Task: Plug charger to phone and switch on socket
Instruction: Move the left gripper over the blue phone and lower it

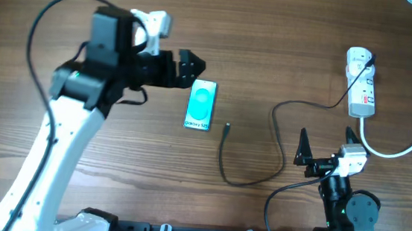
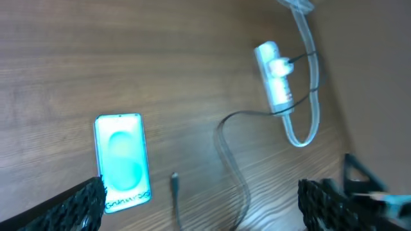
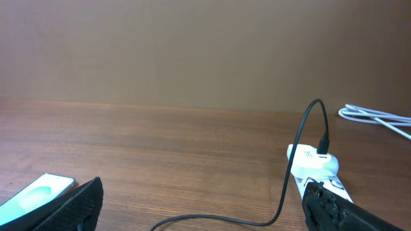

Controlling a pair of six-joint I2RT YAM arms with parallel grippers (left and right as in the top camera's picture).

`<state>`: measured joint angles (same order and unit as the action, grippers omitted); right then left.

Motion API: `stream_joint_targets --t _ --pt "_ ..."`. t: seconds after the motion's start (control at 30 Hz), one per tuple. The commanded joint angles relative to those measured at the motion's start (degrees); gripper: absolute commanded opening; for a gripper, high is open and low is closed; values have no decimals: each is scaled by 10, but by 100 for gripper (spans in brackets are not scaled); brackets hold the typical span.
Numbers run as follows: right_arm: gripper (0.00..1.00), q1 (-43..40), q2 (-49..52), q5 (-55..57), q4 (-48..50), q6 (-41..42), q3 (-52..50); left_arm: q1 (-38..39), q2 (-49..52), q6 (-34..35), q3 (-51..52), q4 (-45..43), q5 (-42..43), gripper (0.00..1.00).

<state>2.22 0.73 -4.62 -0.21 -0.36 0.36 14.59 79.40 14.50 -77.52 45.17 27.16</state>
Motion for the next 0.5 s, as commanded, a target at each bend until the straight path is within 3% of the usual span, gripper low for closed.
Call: stream_joint_targets --t 0.0,0.3,0.47 --pt "100 2 -3 7 2 -9 0 47 50 12 -28 10 -120 100" --pt "100 2 -3 7 2 -10 0 121 166 57 -28 18 -226 100" --pt "100 2 -3 7 2 -10 0 136 226 57 -28 20 -228 100"
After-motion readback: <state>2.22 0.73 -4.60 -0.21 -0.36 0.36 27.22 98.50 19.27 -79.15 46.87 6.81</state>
